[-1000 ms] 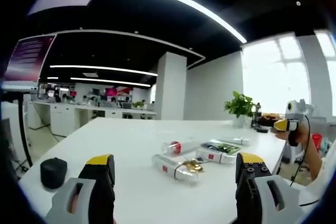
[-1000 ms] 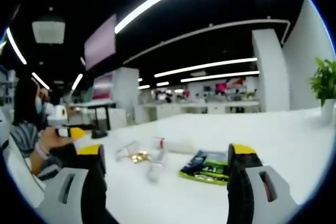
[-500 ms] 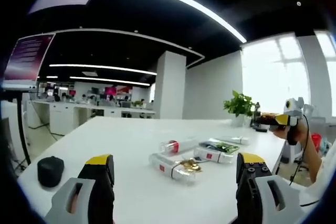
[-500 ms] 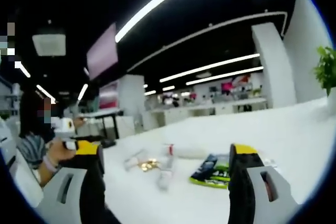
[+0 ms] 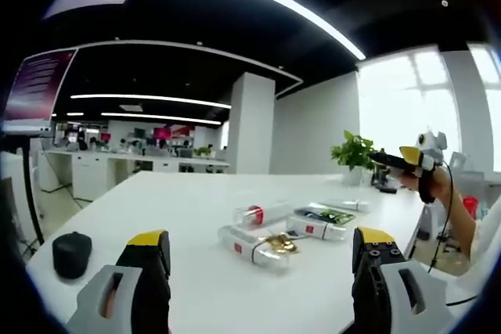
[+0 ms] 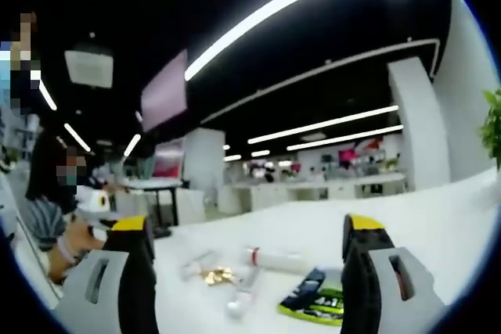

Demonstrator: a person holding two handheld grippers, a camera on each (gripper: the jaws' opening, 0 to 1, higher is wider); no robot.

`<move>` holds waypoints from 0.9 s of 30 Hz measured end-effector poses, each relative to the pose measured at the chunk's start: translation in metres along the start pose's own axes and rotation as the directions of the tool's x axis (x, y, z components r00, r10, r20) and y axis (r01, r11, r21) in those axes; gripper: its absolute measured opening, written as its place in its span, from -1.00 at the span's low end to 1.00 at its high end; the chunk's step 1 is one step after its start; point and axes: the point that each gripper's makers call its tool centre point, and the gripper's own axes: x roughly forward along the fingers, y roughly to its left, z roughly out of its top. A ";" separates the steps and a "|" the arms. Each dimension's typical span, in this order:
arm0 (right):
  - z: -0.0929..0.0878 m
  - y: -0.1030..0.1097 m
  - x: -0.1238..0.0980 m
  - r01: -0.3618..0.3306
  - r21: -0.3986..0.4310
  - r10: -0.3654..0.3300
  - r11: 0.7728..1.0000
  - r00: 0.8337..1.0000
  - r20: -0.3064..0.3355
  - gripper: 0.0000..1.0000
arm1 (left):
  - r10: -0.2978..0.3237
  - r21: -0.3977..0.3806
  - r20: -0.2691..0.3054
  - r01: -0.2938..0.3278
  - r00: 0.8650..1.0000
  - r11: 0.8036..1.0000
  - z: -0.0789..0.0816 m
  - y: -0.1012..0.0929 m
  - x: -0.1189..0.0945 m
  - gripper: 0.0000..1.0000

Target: Arrange the skincare products in the storage area until every visible bottle or jar stands upright without overlapping.

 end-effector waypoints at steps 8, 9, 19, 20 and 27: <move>-0.012 0.010 0.028 -0.091 -0.068 0.086 0.994 0.994 -0.075 0.73 | 0.000 0.001 -0.001 0.000 1.000 1.000 0.000 0.002 -0.001 0.99; -0.013 0.009 0.031 -0.086 -0.067 0.081 0.994 0.994 -0.073 0.70 | 0.000 0.004 -0.004 0.000 1.000 1.000 0.000 0.002 -0.001 0.99; -0.032 0.002 0.049 -0.051 -0.059 0.042 0.997 0.989 -0.141 1.00 | -0.003 0.003 -0.011 0.003 1.000 1.000 -0.002 0.005 -0.002 0.99; -0.033 0.002 0.049 -0.051 -0.057 0.043 0.997 0.989 -0.140 1.00 | -0.002 0.003 -0.011 0.002 1.000 1.000 -0.002 0.005 -0.002 0.99; -0.038 0.005 0.056 -0.068 -0.041 0.061 0.997 0.987 -0.151 0.89 | -0.002 -0.001 -0.011 0.002 1.000 1.000 -0.003 0.005 -0.002 0.99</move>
